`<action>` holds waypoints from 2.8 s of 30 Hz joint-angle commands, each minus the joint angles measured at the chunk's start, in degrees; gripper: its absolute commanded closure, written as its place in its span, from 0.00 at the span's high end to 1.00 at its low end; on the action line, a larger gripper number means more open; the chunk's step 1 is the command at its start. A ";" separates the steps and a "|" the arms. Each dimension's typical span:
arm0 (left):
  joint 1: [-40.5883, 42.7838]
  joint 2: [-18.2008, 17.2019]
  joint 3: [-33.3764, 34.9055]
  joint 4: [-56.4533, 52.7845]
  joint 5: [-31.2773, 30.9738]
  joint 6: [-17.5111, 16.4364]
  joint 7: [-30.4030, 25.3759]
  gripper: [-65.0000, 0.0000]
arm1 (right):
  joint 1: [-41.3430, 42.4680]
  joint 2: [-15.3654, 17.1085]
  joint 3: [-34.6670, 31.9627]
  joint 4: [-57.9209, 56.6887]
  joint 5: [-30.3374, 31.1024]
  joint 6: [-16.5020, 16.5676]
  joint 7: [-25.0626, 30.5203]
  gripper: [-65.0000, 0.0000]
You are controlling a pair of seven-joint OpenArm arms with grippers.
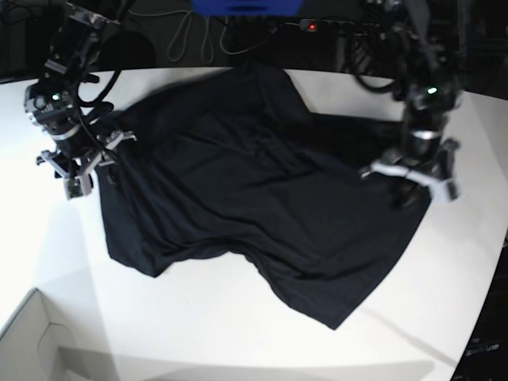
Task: Layout the t-shirt on the table in an organized manner, then fold the t-shirt properly
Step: 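Grasp the shirt's middle with the left gripper and pull it toward its edge, then pull the shirt edge with the right gripper to straighten the shirt, then drag the shirt corner with the right gripper toward the left gripper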
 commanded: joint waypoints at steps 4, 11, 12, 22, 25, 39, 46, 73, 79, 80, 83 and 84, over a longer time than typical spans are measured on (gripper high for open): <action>5.61 -2.32 -14.93 0.41 -14.74 -0.17 -0.97 0.00 | 2.81 0.34 -0.81 -1.95 0.95 0.17 1.23 0.48; 9.92 -3.72 -25.75 -2.85 -24.94 -0.17 -0.97 0.00 | 6.85 0.34 -5.99 -6.26 0.95 0.17 1.23 0.48; 9.66 -3.64 -26.19 -4.60 -24.94 -0.17 -1.23 0.00 | 7.03 0.34 -6.96 -6.61 0.95 0.17 1.23 0.48; 4.56 -4.08 -26.36 -10.49 -25.47 -0.17 -0.97 0.01 | 7.64 0.25 -11.97 -6.87 0.86 0.17 1.41 0.48; 4.21 -4.16 -26.27 -8.38 -25.38 -0.17 -1.23 0.01 | 8.26 0.42 -11.97 -6.87 0.77 0.17 1.58 0.48; 2.36 -5.48 -27.68 -6.71 -25.47 -0.17 -0.88 0.46 | 25.84 5.43 -12.41 -21.20 0.69 0.17 1.58 0.60; -2.39 -5.13 -29.35 -3.11 -25.56 -0.17 -0.88 0.46 | 42.63 9.74 -17.86 -49.33 0.69 0.17 7.47 0.60; -7.93 -5.39 -23.81 -10.49 -25.29 -0.08 -0.79 0.46 | 43.78 12.20 -29.73 -71.84 0.77 -14.65 25.85 0.00; -9.60 -5.48 -20.38 -10.67 -24.94 -0.08 -0.88 0.46 | 28.92 13.26 -29.55 -39.31 0.86 -12.89 19.17 0.00; -10.12 -5.48 -19.94 -10.67 -24.94 -0.08 -0.88 0.46 | 25.84 13.17 -29.55 -32.90 0.86 -12.89 18.55 0.00; -11.44 -5.39 -18.45 -12.16 -24.94 -0.08 -0.88 0.46 | 18.63 12.91 -29.82 -17.07 0.77 -12.80 16.35 0.00; -11.79 -5.48 -18.10 -12.69 -24.94 -0.08 -0.88 0.46 | 15.91 12.38 -29.82 -12.32 0.77 -12.80 15.47 0.00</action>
